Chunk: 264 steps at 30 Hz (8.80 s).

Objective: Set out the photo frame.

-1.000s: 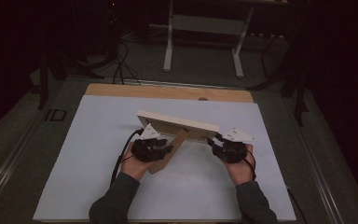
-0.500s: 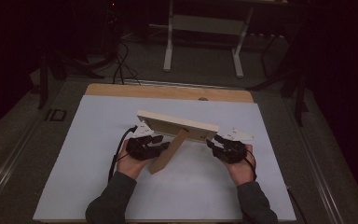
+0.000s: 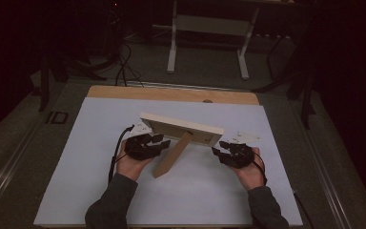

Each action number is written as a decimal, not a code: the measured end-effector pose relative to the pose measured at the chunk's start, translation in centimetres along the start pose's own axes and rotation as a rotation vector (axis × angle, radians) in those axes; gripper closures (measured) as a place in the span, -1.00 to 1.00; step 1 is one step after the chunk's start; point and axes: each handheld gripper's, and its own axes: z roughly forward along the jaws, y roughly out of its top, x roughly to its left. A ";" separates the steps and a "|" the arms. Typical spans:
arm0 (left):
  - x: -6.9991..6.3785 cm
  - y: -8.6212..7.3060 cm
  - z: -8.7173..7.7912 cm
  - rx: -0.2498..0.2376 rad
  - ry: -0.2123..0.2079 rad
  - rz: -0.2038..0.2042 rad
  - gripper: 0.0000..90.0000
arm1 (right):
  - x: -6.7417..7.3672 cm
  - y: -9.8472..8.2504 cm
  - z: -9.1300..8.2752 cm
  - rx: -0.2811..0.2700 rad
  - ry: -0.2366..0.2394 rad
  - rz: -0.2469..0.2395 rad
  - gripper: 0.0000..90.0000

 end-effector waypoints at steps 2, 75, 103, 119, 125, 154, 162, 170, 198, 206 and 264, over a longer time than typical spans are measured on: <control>0.2 0.2 -0.2 -0.005 0.003 0.000 0.32 | -0.2 -0.1 -0.1 0.013 0.003 -0.008 0.27; 1.1 3.9 0.3 0.004 0.124 -0.038 0.99 | -3.9 2.4 2.3 -0.026 0.051 0.142 1.00; 0.1 4.3 1.9 0.035 0.119 -0.028 0.99 | -1.7 3.1 2.0 -0.007 0.082 0.050 1.00; -2.0 4.4 3.3 0.054 0.074 0.007 0.99 | -1.2 3.2 2.0 -0.014 0.094 0.041 1.00; -2.3 4.5 3.3 0.053 0.081 0.007 0.99 | -0.9 3.2 1.9 -0.016 0.099 0.035 1.00; -3.7 4.9 4.3 0.079 0.059 0.035 1.00 | 0.1 3.2 1.8 -0.025 0.139 0.007 1.00; -2.9 5.0 4.5 0.085 0.033 0.035 1.00 | 0.8 3.2 1.7 -0.025 0.161 -0.017 1.00; -2.2 5.1 4.6 0.100 0.004 0.042 1.00 | 1.4 3.3 1.8 -0.025 0.179 -0.044 1.00; 0.2 5.5 5.5 0.119 -0.110 0.066 1.00 | 3.2 3.8 1.6 -0.035 0.252 -0.105 1.00; 0.8 5.5 5.5 0.114 -0.130 0.071 1.00 | 3.6 3.8 1.9 -0.041 0.284 -0.092 1.00; 2.9 6.4 0.0 -0.050 -0.016 -0.120 0.13 | 2.7 1.4 2.0 -0.015 0.242 -0.052 0.68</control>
